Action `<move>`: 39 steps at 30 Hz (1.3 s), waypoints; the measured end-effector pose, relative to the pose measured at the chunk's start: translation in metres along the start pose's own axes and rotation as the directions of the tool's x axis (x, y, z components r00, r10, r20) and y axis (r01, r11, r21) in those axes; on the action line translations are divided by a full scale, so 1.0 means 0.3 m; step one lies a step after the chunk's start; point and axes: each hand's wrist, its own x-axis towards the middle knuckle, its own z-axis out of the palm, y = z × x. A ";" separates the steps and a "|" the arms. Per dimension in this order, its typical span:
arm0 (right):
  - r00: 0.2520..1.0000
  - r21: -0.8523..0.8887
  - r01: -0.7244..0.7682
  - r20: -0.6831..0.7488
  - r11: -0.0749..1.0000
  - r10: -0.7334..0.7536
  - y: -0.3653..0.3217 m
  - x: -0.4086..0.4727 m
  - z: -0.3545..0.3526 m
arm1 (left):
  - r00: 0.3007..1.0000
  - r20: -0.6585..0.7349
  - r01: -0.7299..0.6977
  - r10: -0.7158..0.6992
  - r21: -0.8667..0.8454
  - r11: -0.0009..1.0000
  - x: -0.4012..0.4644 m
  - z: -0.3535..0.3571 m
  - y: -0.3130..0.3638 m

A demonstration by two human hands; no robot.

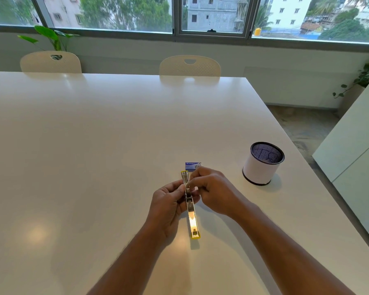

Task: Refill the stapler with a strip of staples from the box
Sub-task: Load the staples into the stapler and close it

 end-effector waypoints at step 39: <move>0.920 0.192 0.079 -0.391 0.978 0.003 0.002 -0.063 0.030 | 1.000 0.011 -0.015 0.014 0.056 0.998 0.001 -0.006 -0.009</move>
